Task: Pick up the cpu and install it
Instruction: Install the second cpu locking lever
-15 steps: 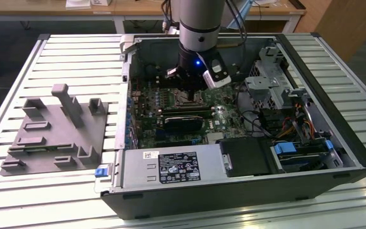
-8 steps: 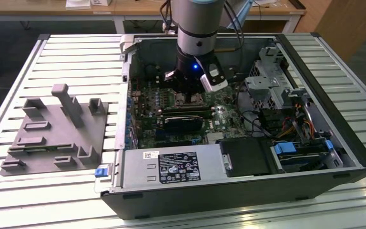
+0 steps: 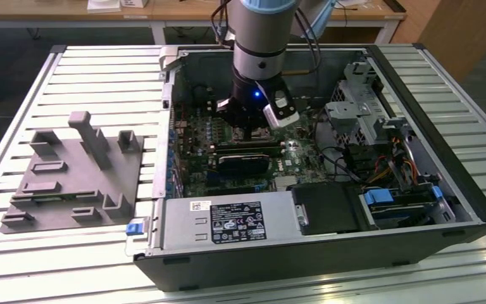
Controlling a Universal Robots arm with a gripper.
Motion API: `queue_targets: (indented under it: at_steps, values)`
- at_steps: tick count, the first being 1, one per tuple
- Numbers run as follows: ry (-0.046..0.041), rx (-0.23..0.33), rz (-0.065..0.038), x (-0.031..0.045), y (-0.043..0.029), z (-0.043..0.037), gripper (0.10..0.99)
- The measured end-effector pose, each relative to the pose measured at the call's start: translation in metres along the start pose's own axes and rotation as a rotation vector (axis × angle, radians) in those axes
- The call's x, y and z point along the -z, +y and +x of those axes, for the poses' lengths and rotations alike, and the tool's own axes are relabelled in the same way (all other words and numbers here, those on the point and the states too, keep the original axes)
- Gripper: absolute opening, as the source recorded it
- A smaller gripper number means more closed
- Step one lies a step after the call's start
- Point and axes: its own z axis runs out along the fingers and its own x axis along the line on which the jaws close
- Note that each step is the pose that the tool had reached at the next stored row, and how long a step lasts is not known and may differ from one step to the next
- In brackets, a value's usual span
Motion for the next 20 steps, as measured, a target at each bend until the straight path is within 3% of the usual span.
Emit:
queue_targets:
  at_steps: [5,12,17,20]
  values:
    - [0.0010,0.000,-0.016,0.0000,-0.0067,0.0075,0.106]
    - [0.0029,0.001,-0.044,-0.0061,-0.0078,0.0131,0.106]
    - [0.0034,0.001,-0.051,-0.0133,-0.0084,0.0151,0.106]
    - [0.0033,0.001,-0.062,-0.0154,-0.0090,0.0186,0.106]
